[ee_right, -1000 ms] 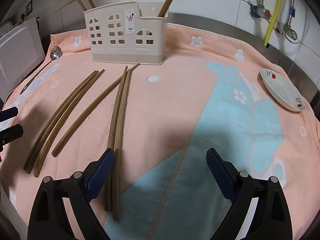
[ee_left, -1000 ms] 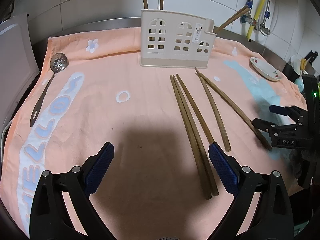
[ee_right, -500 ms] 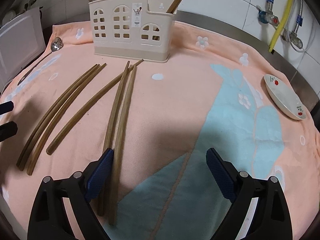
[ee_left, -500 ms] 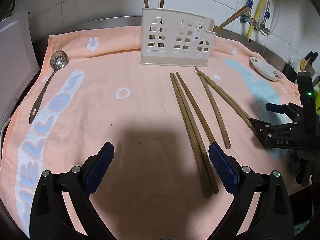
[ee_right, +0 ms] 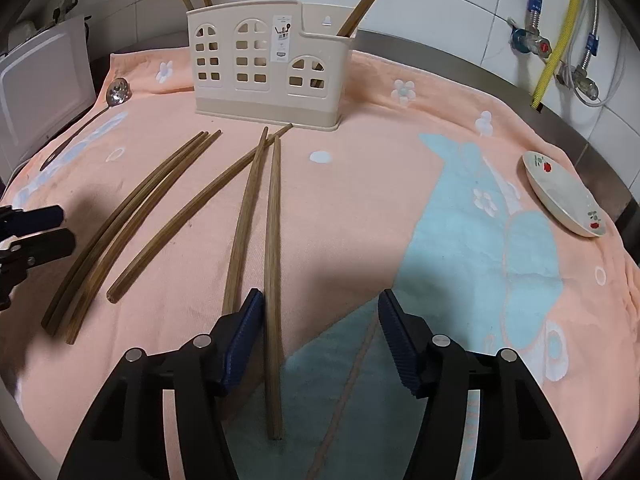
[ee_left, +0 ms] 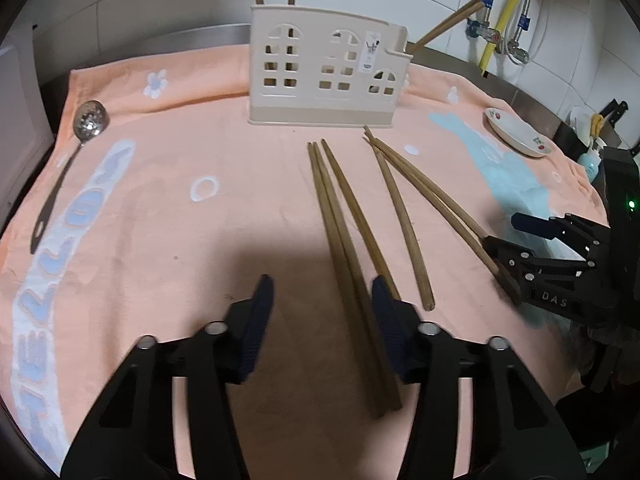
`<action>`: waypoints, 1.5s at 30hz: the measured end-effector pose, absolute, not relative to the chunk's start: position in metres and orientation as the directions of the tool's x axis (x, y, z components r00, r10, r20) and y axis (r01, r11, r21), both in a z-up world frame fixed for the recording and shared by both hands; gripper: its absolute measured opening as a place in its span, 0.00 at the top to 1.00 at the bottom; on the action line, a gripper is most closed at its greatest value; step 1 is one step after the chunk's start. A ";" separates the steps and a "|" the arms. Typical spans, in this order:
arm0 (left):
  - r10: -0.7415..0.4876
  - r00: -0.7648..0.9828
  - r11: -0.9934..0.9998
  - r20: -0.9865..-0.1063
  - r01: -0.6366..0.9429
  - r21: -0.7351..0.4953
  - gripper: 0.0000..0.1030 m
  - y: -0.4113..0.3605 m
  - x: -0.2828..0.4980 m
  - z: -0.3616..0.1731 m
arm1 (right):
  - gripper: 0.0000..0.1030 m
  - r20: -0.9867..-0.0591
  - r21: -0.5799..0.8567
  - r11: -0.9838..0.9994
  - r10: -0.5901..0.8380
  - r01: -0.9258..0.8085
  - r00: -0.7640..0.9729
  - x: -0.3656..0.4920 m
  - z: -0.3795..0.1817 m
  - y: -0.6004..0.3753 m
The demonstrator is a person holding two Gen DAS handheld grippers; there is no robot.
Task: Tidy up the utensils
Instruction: 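Close the left gripper on a chopstick while the right gripper grasps another chopstick, then lift both held chopsticks and carry them above the cream utensil holder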
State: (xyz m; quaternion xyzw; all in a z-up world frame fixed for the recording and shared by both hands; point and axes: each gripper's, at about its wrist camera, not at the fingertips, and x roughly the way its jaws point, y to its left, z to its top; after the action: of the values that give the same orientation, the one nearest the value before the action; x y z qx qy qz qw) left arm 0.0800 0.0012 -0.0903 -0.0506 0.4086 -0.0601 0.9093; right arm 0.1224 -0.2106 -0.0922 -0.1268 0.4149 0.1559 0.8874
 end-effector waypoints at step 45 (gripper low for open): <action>-0.156 0.647 0.984 -0.746 0.038 -0.173 0.90 -0.002 0.107 -0.106 | 0.82 -0.774 -0.028 0.903 0.252 -0.429 0.581 0.113 -0.095 -0.202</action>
State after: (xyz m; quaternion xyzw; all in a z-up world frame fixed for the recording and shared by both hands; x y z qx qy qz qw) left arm 0.1066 -0.0017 -0.1060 -0.0710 0.4167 -0.0536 0.9047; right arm 0.1134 -0.2016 -0.0945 -0.1063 0.4152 0.1927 0.8827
